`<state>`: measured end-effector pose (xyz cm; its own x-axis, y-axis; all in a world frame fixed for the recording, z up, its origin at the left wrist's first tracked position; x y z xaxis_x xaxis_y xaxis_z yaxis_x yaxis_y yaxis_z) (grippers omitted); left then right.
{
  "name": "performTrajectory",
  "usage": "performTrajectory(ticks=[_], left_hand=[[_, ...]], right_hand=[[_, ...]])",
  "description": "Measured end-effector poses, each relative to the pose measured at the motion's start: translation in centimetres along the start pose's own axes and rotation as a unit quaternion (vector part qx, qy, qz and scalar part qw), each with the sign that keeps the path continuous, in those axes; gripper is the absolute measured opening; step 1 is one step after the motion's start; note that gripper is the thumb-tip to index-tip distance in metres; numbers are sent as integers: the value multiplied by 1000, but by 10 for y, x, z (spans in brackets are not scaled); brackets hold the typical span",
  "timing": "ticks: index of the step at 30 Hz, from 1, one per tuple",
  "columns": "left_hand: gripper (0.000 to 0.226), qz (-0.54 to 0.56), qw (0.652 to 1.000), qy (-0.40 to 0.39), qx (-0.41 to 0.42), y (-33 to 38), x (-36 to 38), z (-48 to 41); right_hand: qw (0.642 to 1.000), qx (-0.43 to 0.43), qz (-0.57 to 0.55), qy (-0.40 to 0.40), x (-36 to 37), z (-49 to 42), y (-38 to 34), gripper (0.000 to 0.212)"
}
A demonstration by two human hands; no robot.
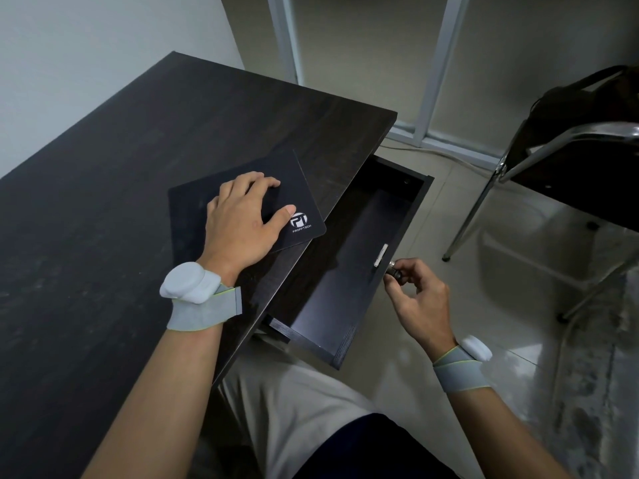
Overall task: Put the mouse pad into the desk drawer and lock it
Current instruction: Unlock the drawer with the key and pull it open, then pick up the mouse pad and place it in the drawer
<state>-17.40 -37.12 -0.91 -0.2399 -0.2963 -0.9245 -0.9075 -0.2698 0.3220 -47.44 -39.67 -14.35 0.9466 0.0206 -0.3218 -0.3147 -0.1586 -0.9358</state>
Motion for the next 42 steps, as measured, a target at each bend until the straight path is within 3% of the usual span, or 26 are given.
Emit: performTrajectory(ticks=[7, 11, 15, 21, 29, 42], left_hand=[[53, -2, 1000, -7, 8, 0, -2, -1], [55, 0, 1000, -21, 13, -3, -4, -4], [56, -5, 1000, -21, 4, -10, -8, -3], [56, -13, 1000, -20, -2, -17, -10, 0], [57, -20, 999, -21, -15, -27, -14, 2], [56, -36, 998, -3, -54, -66, -29, 7]], right_hand=[[1000, -9, 2, -5, -3, 3, -5, 14], [998, -38, 6, 45, -18, 0, -18, 7], [992, -81, 9, 97, -31, -7, -42, 8], [974, -197, 39, 107, -27, -29, -105, 7], [951, -289, 108, -27, 37, -67, -174, 6], [889, -285, 288, -214, 133, -96, -189, 44]])
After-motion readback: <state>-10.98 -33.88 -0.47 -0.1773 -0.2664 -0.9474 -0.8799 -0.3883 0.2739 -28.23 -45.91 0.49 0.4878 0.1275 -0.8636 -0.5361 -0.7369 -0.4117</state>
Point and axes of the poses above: each hand's wrist, its own z-axis away from the middle knuckle, its own x-axis out of the palm, y = z × x, the point moved 9 cm from there along -z, towards the middle knuckle, and after that the axes turned 3 degrees about y, right-handed, at the moved point
